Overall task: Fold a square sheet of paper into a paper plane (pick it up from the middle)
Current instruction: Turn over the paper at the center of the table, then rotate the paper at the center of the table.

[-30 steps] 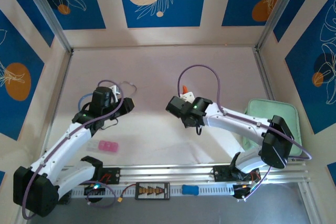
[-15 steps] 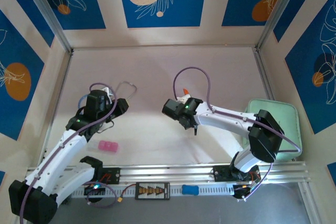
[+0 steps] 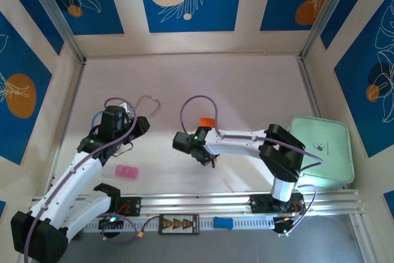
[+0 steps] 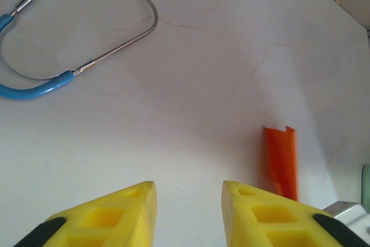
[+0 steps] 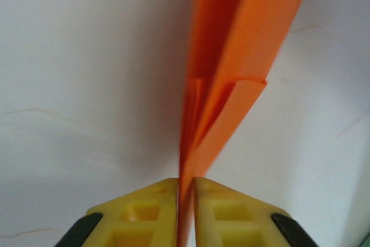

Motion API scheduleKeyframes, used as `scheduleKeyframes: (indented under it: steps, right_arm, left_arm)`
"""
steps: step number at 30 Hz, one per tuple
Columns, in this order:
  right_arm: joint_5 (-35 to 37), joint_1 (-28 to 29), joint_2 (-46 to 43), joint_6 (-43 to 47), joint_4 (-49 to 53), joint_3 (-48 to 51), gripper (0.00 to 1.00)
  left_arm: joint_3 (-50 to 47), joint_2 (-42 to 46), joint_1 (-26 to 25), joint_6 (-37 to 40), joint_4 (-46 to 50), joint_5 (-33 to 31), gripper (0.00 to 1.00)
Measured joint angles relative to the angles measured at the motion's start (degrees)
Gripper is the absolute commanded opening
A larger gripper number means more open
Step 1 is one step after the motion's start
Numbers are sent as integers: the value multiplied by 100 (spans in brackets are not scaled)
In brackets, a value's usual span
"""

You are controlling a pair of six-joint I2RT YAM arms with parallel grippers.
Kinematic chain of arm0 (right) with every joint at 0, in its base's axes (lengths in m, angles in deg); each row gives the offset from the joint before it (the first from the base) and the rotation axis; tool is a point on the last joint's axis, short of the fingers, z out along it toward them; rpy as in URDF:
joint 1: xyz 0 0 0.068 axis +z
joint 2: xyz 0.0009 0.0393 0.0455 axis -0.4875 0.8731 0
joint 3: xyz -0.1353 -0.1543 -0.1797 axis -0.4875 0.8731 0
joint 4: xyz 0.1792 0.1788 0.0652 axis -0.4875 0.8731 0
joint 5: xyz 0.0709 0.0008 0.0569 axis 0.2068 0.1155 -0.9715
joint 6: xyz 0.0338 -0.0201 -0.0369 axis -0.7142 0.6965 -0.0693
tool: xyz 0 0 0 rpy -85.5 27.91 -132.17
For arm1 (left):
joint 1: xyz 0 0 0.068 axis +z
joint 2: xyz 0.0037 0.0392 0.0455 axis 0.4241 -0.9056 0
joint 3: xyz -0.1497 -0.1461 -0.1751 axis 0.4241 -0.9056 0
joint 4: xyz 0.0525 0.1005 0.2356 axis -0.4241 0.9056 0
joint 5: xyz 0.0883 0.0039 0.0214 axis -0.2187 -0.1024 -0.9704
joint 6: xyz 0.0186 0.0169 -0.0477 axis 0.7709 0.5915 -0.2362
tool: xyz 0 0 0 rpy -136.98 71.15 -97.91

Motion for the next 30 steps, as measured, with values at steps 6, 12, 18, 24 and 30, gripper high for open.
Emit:
scheduleKeyframes:
  steps: [6,12,18,24,30]
  right_arm:
    - [-688,-11,-155,76,-389,-37,43]
    - [-2142,-852,-1499,-9,-1676,859,25]
    - [-3908,-2356,-2037,-444,-3265,2168,6]
    - [-4883,-2691,-1620,-761,-4057,2487,5]
    - [-5112,-2723,-1198,-1506,-4666,2798,3]
  left_arm:
    - [0,-111,11,0,-7,57,36]
    - [-2,-629,28,2,-267,664,32]
    - [-129,-1250,26,-155,-839,1480,27]
    - [-210,-1652,-57,-295,-1292,1950,24]
    - [-297,-1908,-227,-439,-1661,2114,24]
